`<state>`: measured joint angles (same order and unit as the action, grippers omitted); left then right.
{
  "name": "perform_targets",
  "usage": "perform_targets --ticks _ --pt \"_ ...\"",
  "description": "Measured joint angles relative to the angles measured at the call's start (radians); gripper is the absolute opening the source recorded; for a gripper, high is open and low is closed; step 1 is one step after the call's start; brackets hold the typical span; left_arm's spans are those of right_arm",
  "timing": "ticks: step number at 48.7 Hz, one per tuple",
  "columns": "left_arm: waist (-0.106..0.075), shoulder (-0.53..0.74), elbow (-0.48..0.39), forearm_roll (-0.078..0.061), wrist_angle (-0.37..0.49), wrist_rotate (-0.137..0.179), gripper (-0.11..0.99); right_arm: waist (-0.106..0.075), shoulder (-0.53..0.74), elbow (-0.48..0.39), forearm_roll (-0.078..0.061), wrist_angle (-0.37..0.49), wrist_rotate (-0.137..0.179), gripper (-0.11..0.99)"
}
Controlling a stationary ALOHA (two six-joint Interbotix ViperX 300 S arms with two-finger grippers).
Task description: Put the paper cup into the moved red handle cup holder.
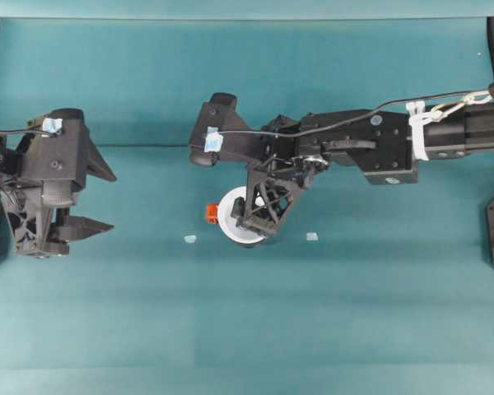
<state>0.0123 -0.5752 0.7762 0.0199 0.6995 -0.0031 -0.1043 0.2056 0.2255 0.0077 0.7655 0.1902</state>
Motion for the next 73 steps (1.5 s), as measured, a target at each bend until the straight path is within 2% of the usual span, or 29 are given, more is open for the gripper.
perform_targets --ticks 7,22,31,35,42,47,51,58,73 --pt "0.0 0.0 0.0 0.0 0.0 -0.011 0.94 0.0 -0.037 0.0 -0.017 0.009 0.0 0.92" --pt "0.0 -0.003 0.003 0.0 0.0 -0.018 0.94 0.0 -0.241 0.029 -0.018 0.012 -0.003 0.92" --pt "0.0 -0.005 0.005 0.0 0.0 -0.021 0.94 0.003 -0.357 0.132 -0.018 -0.018 -0.083 0.92" --pt "0.0 -0.008 0.008 0.0 0.0 -0.021 0.94 0.011 -0.393 0.183 -0.018 -0.049 -0.118 0.92" --pt "0.0 -0.018 0.012 0.0 0.002 -0.021 0.93 0.032 -0.449 0.262 -0.018 -0.132 -0.173 0.92" --pt "-0.002 -0.021 0.014 0.0 0.002 -0.021 0.92 0.038 -0.495 0.308 -0.018 -0.209 -0.209 0.92" --pt "-0.002 -0.021 0.014 0.0 0.0 -0.021 0.92 0.043 -0.534 0.345 -0.018 -0.272 -0.222 0.92" --pt "-0.002 -0.021 0.014 0.0 0.0 -0.021 0.92 0.052 -0.592 0.407 -0.018 -0.331 -0.222 0.92" --pt "-0.002 -0.023 0.014 0.0 0.0 -0.021 0.92 0.054 -0.689 0.486 -0.014 -0.334 -0.222 0.92"
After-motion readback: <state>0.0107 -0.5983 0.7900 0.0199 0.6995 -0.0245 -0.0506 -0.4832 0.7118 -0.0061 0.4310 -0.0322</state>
